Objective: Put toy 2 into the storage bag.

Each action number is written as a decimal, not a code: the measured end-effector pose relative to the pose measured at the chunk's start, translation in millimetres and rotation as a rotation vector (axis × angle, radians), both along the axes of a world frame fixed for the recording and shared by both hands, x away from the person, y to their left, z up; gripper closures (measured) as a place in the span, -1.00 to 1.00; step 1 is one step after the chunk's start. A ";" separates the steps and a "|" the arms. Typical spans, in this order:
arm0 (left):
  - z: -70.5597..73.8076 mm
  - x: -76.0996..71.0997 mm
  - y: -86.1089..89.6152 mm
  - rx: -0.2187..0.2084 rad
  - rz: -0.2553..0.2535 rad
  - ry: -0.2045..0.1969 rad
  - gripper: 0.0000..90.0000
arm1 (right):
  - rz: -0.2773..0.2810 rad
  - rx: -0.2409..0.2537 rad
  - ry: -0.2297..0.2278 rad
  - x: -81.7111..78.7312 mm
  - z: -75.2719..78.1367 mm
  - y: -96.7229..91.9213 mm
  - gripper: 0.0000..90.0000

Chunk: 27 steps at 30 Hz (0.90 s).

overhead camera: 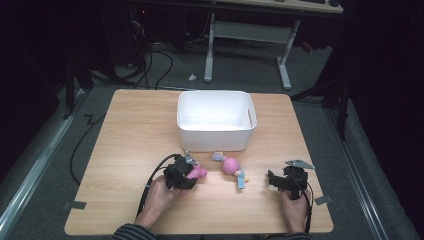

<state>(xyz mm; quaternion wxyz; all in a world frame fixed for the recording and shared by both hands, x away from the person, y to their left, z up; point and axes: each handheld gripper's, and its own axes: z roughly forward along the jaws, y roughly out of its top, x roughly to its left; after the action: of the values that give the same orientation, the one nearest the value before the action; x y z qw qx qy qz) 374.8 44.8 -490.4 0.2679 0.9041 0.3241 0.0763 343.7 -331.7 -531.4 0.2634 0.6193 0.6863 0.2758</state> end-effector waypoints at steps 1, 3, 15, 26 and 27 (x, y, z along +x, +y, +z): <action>0.0 0.0 0.0 0.000 0.000 0.000 0.32 | 0.000 0.000 0.000 0.0 0.0 0.0 -0.70; 3.8 -0.6 3.1 -0.026 0.002 0.003 0.32 | 0.000 0.001 0.000 0.0 0.0 0.1 -0.70; 18.4 -3.2 9.9 -0.047 0.009 -0.019 0.32 | 0.000 0.000 0.000 0.0 0.0 0.0 -0.70; 31.7 -3.9 18.2 -0.062 0.019 -0.027 0.32 | 0.000 0.000 0.000 0.0 0.0 0.1 -0.70; 35.1 -3.9 19.5 -0.063 0.013 -0.026 0.33 | 0.000 0.000 0.000 0.0 0.0 0.0 -0.70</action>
<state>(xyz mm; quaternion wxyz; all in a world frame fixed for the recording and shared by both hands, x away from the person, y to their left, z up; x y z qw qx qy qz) 370.9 64.3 -455.3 0.2998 0.8920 0.3288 0.0797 343.7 -331.7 -531.4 0.2633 0.6194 0.6863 0.2758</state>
